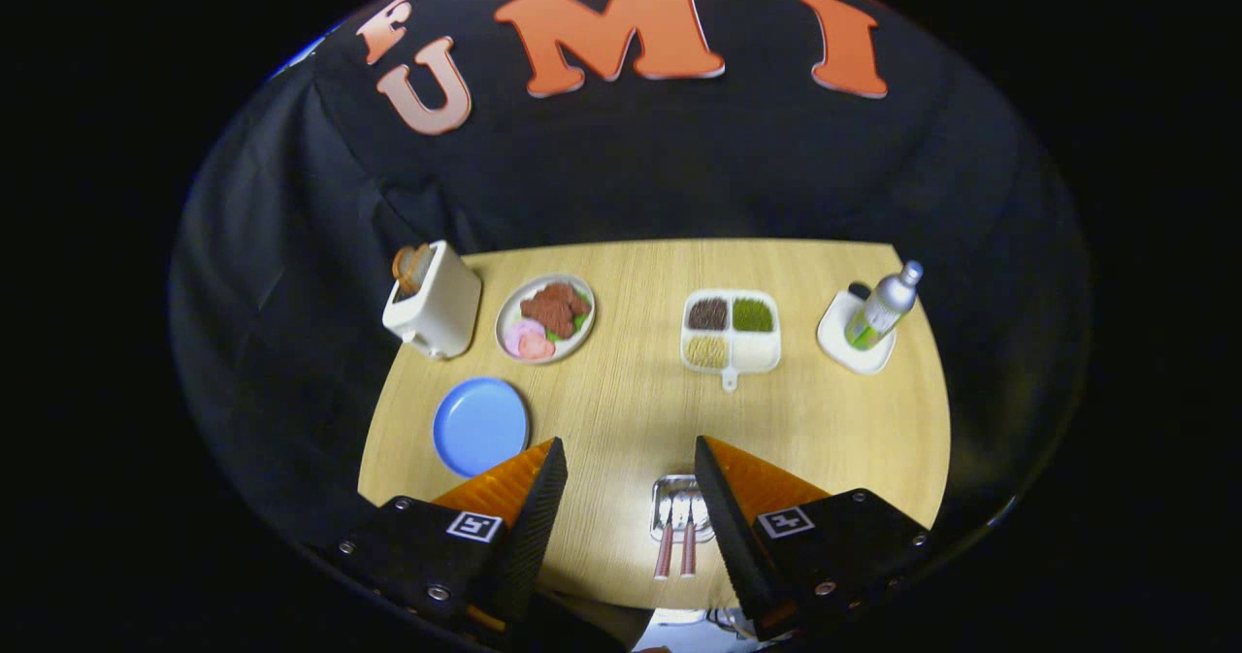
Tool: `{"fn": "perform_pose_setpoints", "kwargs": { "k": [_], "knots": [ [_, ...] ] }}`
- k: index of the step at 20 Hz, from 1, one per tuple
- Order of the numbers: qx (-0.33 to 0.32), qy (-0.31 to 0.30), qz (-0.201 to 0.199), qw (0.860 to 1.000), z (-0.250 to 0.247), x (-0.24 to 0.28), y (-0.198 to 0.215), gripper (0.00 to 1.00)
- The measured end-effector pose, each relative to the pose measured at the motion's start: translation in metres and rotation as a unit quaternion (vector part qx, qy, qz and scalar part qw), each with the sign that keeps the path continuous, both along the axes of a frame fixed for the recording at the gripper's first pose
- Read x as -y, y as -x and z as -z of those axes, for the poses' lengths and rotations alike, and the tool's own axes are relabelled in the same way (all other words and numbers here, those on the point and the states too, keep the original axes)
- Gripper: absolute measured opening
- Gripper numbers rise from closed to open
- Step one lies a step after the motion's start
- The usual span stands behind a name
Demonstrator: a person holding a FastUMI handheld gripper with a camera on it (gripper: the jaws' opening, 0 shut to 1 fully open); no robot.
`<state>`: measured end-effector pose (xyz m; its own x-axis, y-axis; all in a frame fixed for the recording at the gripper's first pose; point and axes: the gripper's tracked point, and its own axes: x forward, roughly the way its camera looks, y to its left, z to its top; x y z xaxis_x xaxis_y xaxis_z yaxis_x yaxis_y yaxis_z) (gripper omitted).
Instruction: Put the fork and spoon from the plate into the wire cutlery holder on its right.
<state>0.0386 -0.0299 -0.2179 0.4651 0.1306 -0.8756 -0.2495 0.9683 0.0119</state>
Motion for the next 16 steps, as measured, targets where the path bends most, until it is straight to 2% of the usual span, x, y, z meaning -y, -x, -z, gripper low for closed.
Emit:
{"fn": "perform_pose_setpoints", "kwargs": {
  "k": [4, 6, 9, 13, 16],
  "knots": [
    [0.145, 0.008, -0.004, 0.989, -0.059, 0.001, -0.032, 0.88],
    [0.203, -0.005, 0.011, 0.979, -0.082, -0.001, -0.040, 0.90],
    [0.302, -0.033, 0.032, 0.952, -0.125, -0.008, -0.048, 0.94],
    [0.408, -0.037, 0.016, 0.912, -0.186, -0.010, -0.049, 0.97],
    [0.460, -0.060, 0.015, 0.886, -0.215, -0.014, -0.043, 0.97]
  ]
}}
